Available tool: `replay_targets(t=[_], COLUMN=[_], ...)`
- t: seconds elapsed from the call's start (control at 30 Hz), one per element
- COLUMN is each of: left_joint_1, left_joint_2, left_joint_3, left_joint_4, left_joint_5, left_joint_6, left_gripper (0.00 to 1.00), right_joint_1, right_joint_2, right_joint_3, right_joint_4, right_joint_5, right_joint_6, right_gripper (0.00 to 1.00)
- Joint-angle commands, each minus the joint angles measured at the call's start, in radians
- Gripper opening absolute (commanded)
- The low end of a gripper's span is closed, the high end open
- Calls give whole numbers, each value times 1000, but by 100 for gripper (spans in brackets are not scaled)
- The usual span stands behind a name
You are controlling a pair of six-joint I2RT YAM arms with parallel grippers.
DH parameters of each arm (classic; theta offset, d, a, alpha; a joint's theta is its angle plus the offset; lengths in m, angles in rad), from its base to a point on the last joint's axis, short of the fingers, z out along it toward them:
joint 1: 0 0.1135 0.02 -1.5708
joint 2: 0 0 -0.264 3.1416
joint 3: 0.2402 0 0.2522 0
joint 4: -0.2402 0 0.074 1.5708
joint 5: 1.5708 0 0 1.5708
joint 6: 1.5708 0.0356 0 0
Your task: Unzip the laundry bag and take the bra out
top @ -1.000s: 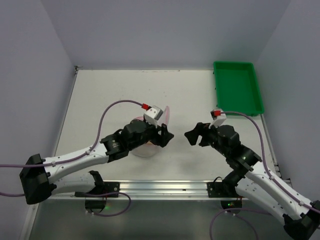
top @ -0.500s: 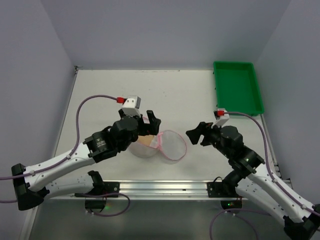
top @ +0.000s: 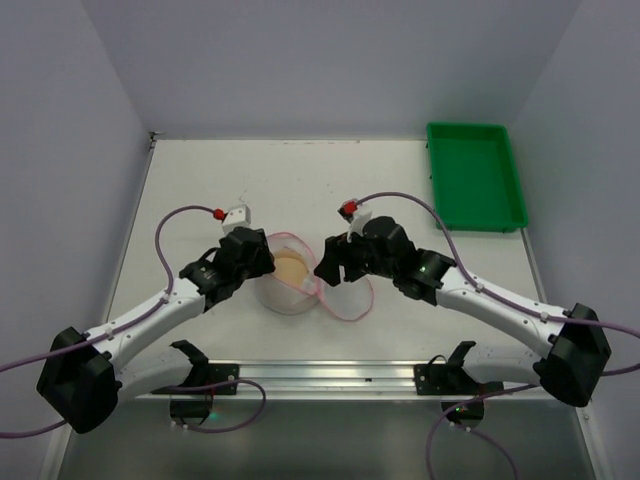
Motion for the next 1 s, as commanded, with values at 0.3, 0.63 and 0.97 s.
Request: replay_targets(t=[0.3, 0.63, 0.97], left_joint_1=[9, 7, 7], left_joint_2=[-212, -294, -289], left_joint_3=[-112, -192, -197], left_joint_4=[261, 310, 311], left_joint_5=[59, 102, 106], left_joint_6=[143, 191, 177], left_gripper=[0, 0, 0], right_joint_1=[48, 99, 116], right_joint_2=[362, 615, 720], right_joint_3=[295, 364, 437], right_joint_4=[100, 98, 55], right_joint_5=[-151, -65, -30], right_joint_6=[-151, -171, -186], right_gripper=[54, 76, 12])
